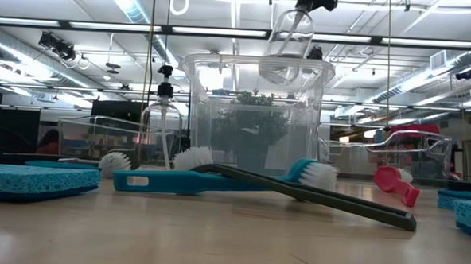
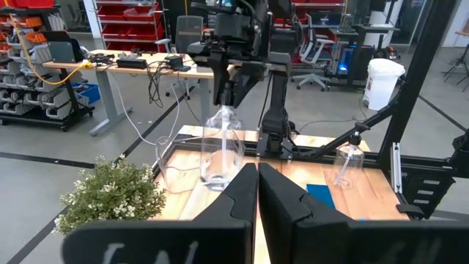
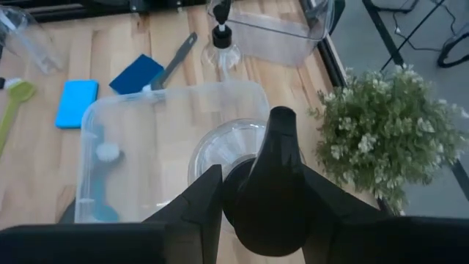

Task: Pick & Place Kitchen Sink Supplies
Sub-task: Put the black soap dispenser into the right transparent bin

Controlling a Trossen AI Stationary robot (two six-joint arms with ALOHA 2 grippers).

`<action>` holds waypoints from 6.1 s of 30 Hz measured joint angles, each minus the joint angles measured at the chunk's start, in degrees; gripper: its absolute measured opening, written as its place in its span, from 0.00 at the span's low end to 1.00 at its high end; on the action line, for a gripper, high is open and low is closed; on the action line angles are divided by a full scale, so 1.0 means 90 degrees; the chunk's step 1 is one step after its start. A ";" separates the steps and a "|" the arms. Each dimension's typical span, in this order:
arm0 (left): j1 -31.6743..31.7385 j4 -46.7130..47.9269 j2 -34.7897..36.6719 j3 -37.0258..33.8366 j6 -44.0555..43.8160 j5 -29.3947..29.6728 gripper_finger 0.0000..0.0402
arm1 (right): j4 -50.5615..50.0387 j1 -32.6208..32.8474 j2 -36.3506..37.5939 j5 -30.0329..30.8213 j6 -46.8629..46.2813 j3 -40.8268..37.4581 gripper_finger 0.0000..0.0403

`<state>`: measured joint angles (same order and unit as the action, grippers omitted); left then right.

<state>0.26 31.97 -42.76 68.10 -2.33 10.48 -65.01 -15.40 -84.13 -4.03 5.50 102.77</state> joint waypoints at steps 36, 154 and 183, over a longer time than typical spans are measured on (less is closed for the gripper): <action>0.0001 0.0002 -0.0001 0.0000 0.0002 0.0002 0.04 | 0.0430 0.0471 -0.1392 -0.0001 0.0260 0.0001 0.32; 0.0001 -0.0047 -0.0001 -0.0002 0.0002 0.0002 0.04 | -0.1164 -0.4442 0.0323 0.0503 0.0614 -0.0348 0.32; 0.0001 -0.0046 0.0002 -0.0002 0.0007 0.0002 0.04 | -0.1055 -0.4299 0.0216 0.0733 -0.0178 -0.0351 0.31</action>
<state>0.27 31.55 -42.74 68.07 -2.26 10.50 -74.50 -54.09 -82.19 2.56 3.89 99.61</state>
